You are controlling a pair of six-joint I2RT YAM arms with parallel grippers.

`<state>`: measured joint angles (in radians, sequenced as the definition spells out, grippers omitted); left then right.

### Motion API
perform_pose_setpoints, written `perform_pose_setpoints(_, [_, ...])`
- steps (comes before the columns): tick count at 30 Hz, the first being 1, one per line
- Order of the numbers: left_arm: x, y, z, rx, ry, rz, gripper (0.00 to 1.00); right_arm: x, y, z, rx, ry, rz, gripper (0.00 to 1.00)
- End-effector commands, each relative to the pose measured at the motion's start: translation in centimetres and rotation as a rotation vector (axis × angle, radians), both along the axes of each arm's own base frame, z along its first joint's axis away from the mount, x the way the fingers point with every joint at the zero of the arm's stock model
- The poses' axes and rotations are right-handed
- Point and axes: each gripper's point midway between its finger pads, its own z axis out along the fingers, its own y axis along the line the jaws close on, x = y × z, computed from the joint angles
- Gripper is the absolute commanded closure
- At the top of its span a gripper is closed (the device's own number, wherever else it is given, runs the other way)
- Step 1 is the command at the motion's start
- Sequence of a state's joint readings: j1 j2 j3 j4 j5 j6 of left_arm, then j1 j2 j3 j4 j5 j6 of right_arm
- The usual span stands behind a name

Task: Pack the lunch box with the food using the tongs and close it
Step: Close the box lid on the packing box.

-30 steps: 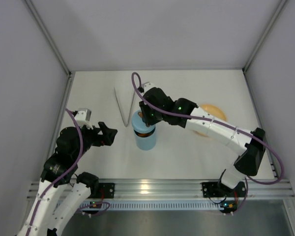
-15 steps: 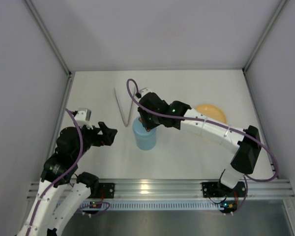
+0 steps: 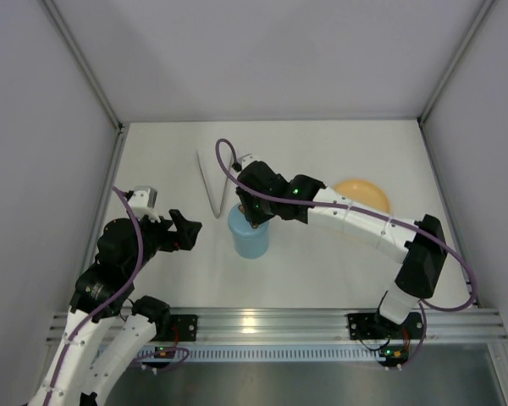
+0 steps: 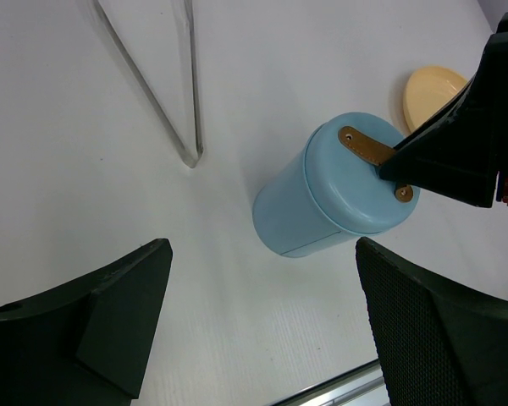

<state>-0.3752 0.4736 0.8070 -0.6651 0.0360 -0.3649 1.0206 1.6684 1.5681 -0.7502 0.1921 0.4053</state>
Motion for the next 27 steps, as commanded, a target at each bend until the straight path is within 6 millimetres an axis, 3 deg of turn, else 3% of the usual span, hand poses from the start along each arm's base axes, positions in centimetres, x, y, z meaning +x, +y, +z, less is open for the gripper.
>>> perform_pose_setpoints(1, [0.6, -0.3, 1.1, -0.021, -0.046, 0.003, 0.05, -0.8, 0.8, -0.6, -0.005, 0.011, 0.017, 1.00])
perform_pose_setpoints(15, [0.6, -0.4, 1.0, -0.021, -0.043, 0.000, 0.05, -0.8, 1.0, -3.0, -0.066, 0.041, 0.029, 0.96])
perform_pose_setpoints(18, [0.6, -0.4, 1.0, -0.019, -0.044, -0.002, 0.05, -0.8, 0.9, -3.2, -0.072, 0.043, 0.030, 0.90])
perform_pose_setpoints(21, [0.6, -0.4, 0.9, -0.018, -0.039, -0.003, 0.05, -0.9, 0.8, -3.0, -0.075, 0.038, 0.029, 0.77])
perform_pose_setpoints(27, [0.7, -0.5, 0.8, -0.016, -0.033, -0.004, 0.05, -0.8, 0.5, -2.4, -0.077, 0.024, 0.019, 0.59])
